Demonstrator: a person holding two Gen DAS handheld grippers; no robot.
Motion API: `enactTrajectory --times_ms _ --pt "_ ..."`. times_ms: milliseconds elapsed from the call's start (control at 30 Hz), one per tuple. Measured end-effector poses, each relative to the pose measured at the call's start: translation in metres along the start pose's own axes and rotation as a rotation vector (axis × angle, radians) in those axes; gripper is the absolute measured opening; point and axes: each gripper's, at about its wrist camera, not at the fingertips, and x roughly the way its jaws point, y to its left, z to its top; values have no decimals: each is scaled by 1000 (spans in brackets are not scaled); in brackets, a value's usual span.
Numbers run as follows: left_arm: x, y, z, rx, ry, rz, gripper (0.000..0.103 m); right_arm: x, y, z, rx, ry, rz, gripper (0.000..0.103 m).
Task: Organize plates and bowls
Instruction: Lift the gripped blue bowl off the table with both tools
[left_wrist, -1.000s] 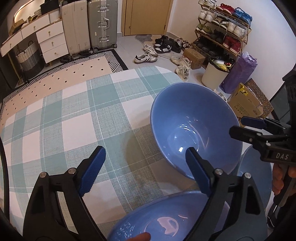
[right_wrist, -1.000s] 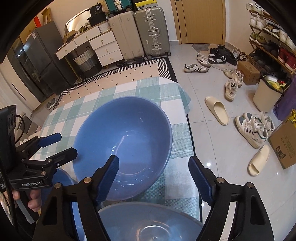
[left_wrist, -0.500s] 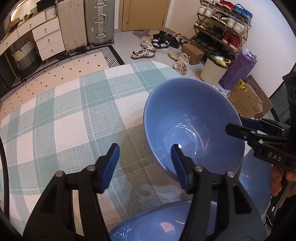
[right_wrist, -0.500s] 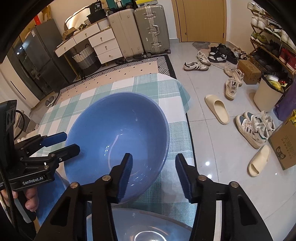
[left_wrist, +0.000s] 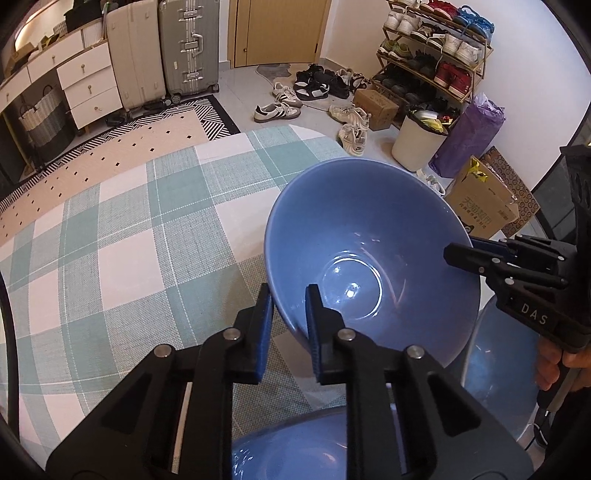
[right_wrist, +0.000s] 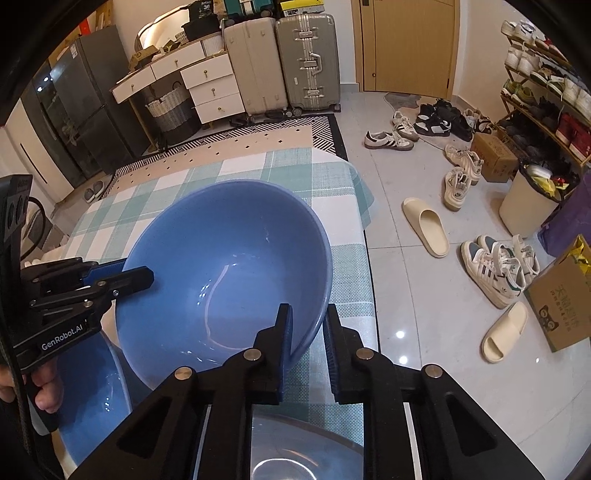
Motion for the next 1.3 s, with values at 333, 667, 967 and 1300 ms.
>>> enactTrajectory --times_ms 333,667,967,1300 --pt "-8 -3 0 3 -25 5 13 -2 1 0 -7 -6 -14 17" --pt "-32 -7 -1 13 -92 20 13 -18 5 -1 -15 -48 -16 17" --pt "-63 -12 -2 23 -145 33 13 -39 14 1 -29 -99 -26 17" --pt "-107 -18 -14 20 -188 34 13 -74 31 -1 -52 -151 -23 17"
